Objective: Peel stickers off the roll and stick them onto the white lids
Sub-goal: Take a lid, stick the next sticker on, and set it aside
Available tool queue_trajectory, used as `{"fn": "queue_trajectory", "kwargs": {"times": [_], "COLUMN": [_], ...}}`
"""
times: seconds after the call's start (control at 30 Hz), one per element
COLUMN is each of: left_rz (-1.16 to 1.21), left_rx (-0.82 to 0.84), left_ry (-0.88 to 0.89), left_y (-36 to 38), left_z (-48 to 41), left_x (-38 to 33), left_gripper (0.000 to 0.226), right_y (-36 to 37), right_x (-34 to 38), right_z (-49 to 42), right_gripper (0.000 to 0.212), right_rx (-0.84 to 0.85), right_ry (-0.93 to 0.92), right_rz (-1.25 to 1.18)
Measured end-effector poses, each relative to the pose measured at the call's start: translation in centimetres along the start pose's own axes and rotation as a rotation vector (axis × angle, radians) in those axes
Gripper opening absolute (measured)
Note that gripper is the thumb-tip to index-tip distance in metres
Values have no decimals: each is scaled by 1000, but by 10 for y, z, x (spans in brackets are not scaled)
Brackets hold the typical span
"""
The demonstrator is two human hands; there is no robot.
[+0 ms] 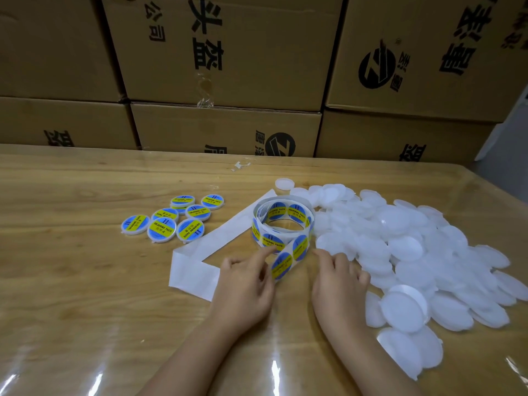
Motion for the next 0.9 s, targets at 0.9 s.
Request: {"fn": "queue_trajectory", "kwargs": {"times": [0.9], "left_rz": [-35], "left_rx": [120], "left_ry": [351], "left_y": [9], "left_z": [6], "left_x": [-37], "left_gripper": [13], "right_y": [13], "right_x": [-2], "right_z": [-2], "right_gripper": [30], "right_rx": [133], "right_ry": [96], "right_rz": [-1242]}}
Point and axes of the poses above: each hand's wrist, its own z-axis away from the middle knuckle, its own y-axis out of the palm, x = y × z, the point moved 10 cm from there along -z, towards the middle knuckle, and after that the axes turned 6 degrees about -z, right-handed, at the moved point
